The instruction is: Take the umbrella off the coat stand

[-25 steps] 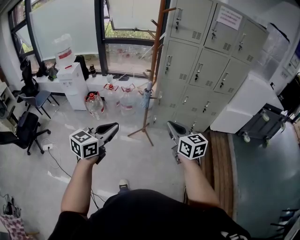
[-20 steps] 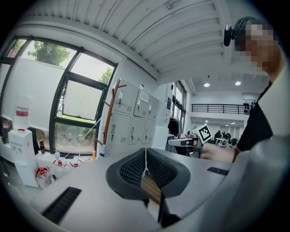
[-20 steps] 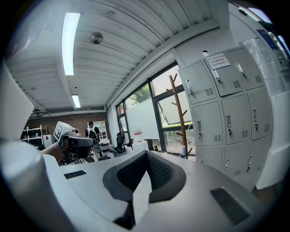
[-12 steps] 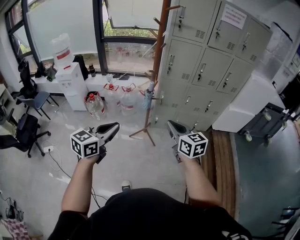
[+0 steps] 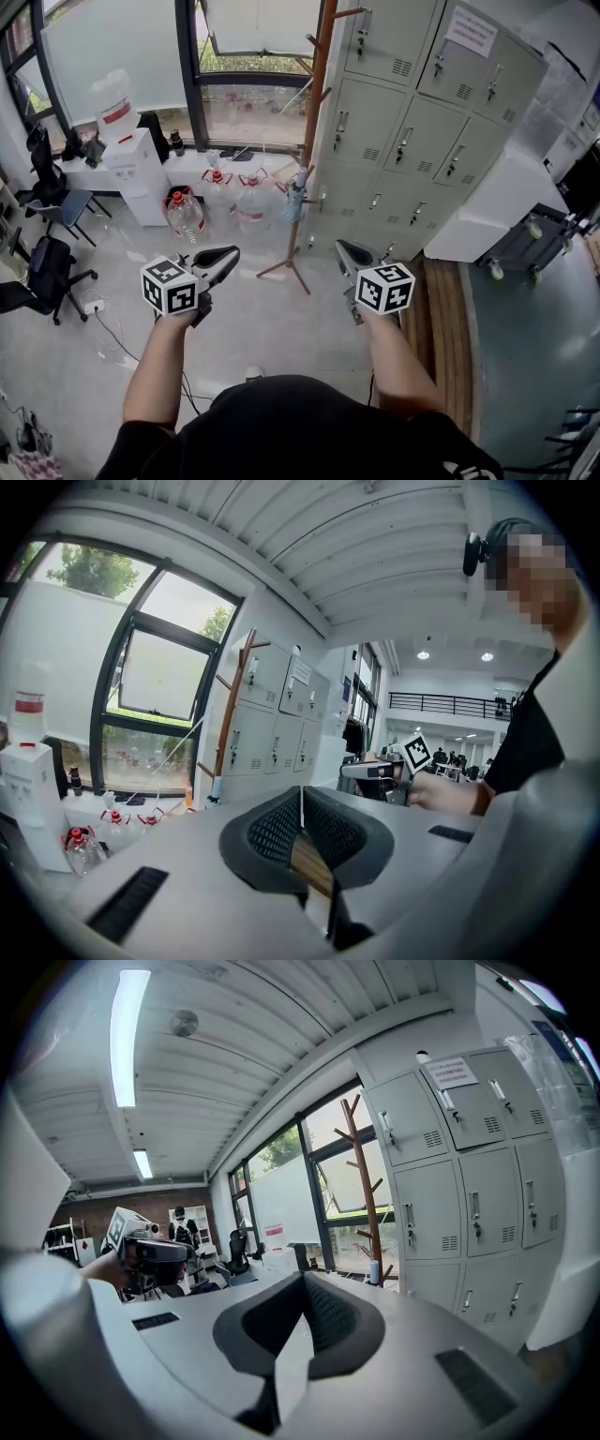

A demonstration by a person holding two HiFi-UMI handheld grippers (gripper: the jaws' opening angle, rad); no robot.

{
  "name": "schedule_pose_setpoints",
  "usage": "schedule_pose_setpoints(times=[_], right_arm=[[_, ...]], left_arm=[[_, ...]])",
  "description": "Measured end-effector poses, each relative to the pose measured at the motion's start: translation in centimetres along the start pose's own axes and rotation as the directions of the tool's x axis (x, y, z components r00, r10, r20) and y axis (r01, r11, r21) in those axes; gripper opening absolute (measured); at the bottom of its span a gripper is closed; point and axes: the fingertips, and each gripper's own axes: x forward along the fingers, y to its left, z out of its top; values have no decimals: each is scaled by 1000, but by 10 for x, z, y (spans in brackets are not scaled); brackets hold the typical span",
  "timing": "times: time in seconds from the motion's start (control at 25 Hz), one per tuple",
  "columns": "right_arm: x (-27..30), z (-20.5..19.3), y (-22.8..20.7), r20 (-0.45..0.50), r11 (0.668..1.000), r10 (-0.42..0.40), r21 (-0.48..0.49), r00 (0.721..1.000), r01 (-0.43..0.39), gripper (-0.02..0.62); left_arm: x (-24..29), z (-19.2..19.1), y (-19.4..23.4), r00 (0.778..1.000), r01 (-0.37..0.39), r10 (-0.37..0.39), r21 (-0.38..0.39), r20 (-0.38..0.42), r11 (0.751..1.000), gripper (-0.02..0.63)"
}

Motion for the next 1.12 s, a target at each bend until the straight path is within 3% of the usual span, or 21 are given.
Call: schedule_pose_setpoints(times=[0.6, 1.12], right_arm=[[72, 19, 1, -31, 999, -34, -3, 999, 33, 14], [124, 32, 26, -32, 997, -71, -8, 997, 71, 14]], left_arm=[[9, 15, 78, 997, 73, -73, -9, -29, 997, 28], [-13, 27, 140, 994, 108, -108, -14, -21, 994, 28]])
